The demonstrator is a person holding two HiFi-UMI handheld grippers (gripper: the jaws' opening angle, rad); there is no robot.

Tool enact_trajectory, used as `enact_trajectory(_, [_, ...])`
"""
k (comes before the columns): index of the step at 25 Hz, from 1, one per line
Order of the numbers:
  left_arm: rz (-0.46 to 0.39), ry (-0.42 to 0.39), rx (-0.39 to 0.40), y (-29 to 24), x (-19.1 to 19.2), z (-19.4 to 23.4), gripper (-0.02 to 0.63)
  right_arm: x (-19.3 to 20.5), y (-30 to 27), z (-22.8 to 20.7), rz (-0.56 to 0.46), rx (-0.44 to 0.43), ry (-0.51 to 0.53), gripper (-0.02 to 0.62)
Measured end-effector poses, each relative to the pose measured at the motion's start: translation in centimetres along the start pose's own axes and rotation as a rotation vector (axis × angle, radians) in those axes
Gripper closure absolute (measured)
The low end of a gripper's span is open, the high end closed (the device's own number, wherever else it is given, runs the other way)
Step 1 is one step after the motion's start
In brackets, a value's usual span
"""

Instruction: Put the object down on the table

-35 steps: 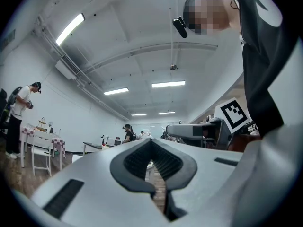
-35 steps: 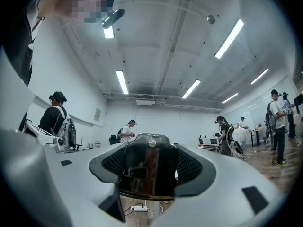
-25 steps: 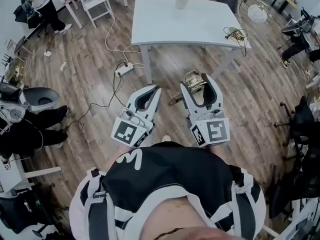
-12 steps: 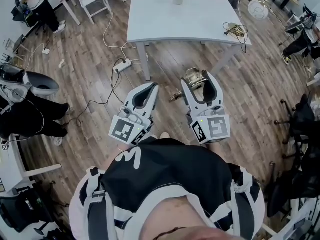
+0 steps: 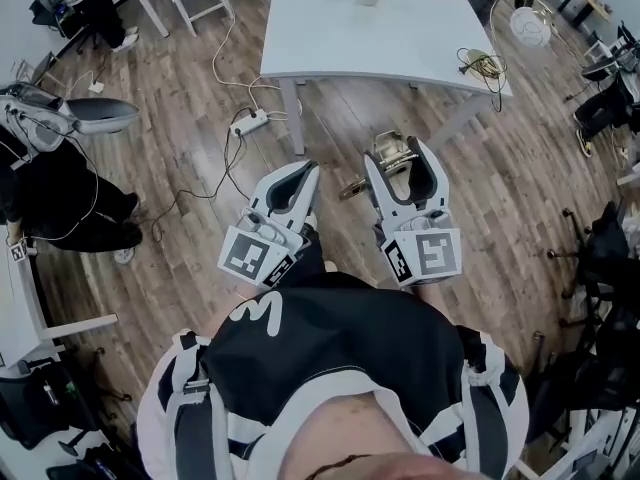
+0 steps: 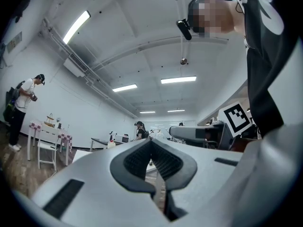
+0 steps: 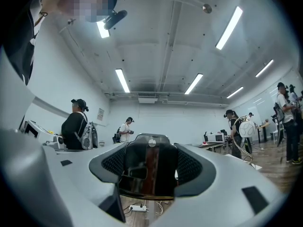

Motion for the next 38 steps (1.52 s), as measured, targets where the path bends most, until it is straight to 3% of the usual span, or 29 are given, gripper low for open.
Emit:
enact_trajectory(12, [0.001, -0.007, 0.020, -4.0, 0.9, 4.8, 0.601, 1.1, -5.3, -2.0, 0.003, 0.008, 0.012, 0.287])
enact_trajectory(28, [-0.004, -0.020, 0.066, -14.7, 1.2, 17.3, 0.601, 1.7, -19.9, -6.4, -0.011, 0.026, 0.027, 0.287])
enact_trajectory(38, [0.006, 0.001, 0.103, -19.4, 1.9, 23.1, 0.601, 2.0, -26.4, -8.7, -0.002, 0.073, 0.029, 0.287])
Point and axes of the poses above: the fingertips, and each gripper's own axes: y backward along the fingers, z to its left, x out of its underside, the point moved 9 cm from there along y, backward along the fingers, and after that the axes turned 3 degrees about -y, right-handed, at the moved point
